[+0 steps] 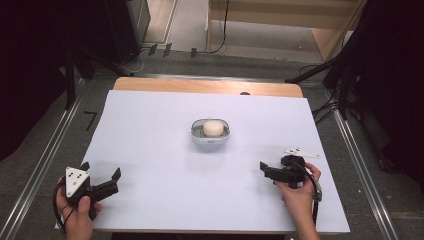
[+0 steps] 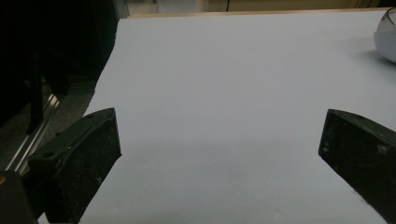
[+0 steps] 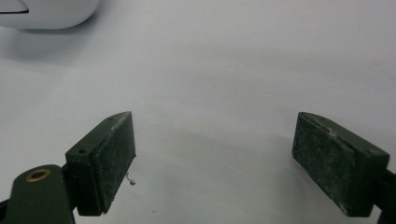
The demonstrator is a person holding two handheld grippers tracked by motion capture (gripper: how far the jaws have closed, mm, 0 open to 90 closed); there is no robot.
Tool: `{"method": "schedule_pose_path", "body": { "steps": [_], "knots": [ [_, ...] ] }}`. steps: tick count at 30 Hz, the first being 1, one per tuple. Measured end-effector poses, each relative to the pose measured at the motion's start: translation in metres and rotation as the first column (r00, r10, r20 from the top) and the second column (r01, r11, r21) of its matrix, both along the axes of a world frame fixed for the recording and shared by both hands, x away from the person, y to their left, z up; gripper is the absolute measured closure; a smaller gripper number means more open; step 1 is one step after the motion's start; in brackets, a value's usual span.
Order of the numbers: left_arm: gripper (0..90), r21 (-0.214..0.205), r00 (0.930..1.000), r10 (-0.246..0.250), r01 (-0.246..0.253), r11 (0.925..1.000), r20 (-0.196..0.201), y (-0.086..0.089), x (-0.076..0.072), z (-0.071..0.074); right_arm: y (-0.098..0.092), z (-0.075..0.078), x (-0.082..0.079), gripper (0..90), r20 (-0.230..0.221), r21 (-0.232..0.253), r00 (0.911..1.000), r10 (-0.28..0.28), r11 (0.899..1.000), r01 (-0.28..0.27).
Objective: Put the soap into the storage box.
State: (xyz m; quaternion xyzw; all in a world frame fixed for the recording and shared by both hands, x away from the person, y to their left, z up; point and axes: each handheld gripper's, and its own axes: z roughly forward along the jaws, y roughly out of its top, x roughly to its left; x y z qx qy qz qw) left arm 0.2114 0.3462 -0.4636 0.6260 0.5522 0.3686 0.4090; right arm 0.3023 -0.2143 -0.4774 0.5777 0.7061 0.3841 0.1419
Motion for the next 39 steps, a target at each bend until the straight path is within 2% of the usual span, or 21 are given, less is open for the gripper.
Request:
{"method": "schedule_pose_path", "body": {
  "steps": [10,16,22,39],
  "knots": [
    [0.0,0.001,1.0,0.001,-0.001,1.0,0.001,0.0,0.0,0.0,-0.028,-0.001,-0.014,13.4,0.009,0.003,0.9994,-0.034,0.999,0.034],
    [0.0,0.001,1.0,0.0,0.0,1.0,0.0,0.0,0.0,0.0,-0.045,-0.001,-0.022,13.4,0.013,0.028,0.9978,-0.065,0.997,0.065],
    [0.0,0.002,1.0,0.0,0.0,1.0,-0.001,0.0,0.0,0.0,-0.06,-0.002,-0.029,13.3,0.016,0.019,0.9962,-0.086,0.996,0.086],
    [0.0,0.002,1.0,0.001,-0.001,1.0,-0.001,0.0,0.0,0.0,-0.102,-0.003,-0.046,11.9,0.025,0.02,0.9861,-0.164,0.986,0.164]
  ]
}}
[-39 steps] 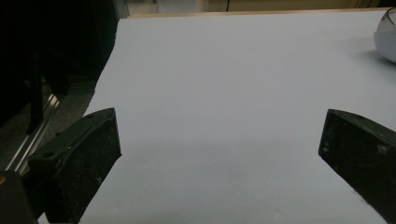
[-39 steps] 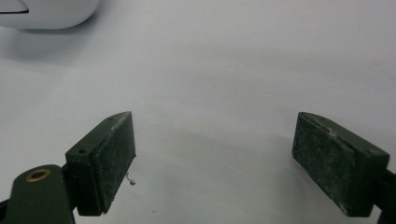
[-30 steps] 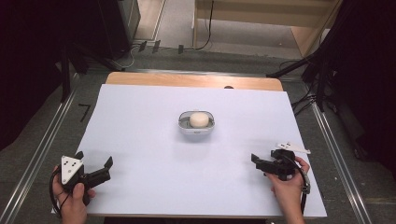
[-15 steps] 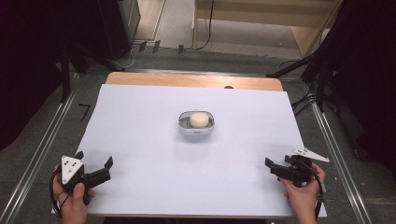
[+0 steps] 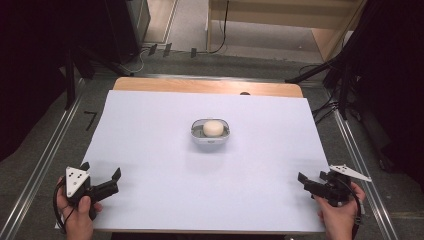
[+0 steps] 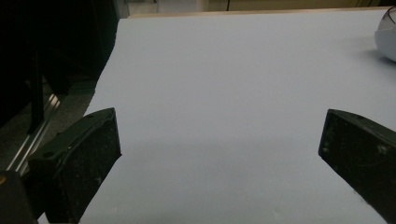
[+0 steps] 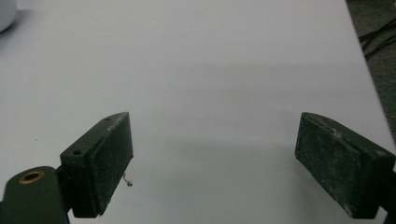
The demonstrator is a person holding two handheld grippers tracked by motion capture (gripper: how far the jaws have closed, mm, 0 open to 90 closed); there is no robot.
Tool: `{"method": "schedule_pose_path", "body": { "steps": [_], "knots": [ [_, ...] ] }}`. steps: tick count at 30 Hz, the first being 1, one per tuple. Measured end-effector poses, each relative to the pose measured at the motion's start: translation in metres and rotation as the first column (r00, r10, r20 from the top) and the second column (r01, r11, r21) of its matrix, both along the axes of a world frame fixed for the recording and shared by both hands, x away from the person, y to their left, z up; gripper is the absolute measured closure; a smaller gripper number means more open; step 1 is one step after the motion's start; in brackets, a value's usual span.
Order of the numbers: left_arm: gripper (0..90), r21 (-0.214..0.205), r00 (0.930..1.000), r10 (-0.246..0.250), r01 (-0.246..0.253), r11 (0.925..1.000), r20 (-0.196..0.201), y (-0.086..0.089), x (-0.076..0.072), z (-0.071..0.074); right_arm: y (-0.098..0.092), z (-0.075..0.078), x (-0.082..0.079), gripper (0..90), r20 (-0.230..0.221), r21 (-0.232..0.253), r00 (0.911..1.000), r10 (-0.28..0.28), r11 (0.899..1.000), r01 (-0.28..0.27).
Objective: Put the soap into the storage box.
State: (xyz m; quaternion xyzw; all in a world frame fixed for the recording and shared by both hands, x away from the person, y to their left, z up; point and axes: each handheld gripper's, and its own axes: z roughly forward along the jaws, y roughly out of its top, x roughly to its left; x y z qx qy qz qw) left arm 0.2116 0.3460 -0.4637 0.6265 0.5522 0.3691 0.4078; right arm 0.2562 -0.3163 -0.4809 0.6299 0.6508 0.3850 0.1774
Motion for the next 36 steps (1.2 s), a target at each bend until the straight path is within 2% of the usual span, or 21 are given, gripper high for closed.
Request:
{"method": "schedule_pose_path", "body": {
  "steps": [6,8,16,20,28,32,36],
  "knots": [
    [0.0,0.0,1.0,0.0,0.0,1.0,0.0,0.0,0.0,0.0,-0.013,-0.001,-0.006,10.6,0.0,-0.008,0.9996,-0.027,1.0,0.027],
    [0.0,0.0,1.0,0.001,-0.001,1.0,0.0,0.0,0.0,0.0,-0.017,-0.002,-0.007,10.3,0.001,-0.028,0.9994,-0.034,0.999,0.034],
    [0.0,0.0,1.0,0.002,-0.002,1.0,0.0,0.0,0.0,0.0,-0.03,-0.003,-0.014,7.5,0.001,-0.023,0.9984,-0.056,0.998,0.056],
    [0.0,0.0,1.0,0.002,-0.002,1.0,0.0,0.0,0.0,0.0,-0.036,-0.004,-0.018,1.9,0.014,-0.024,0.9988,-0.048,0.999,0.048],
    [0.0,-0.001,1.0,0.002,-0.002,1.0,-0.001,0.0,0.0,0.0,-0.05,-0.005,-0.026,0.6,0.029,-0.01,0.9969,-0.073,0.997,0.074],
    [0.0,-0.002,1.0,0.002,-0.002,1.0,-0.001,0.0,0.0,0.0,-0.051,-0.008,-0.031,0.6,0.043,0.001,0.9966,-0.071,0.997,0.071],
    [0.0,0.001,1.0,-0.002,0.002,1.0,-0.004,0.0,0.0,0.0,-0.043,-0.009,-0.033,0.6,0.049,-0.044,0.9967,-0.065,0.997,0.067]
  ]
}}
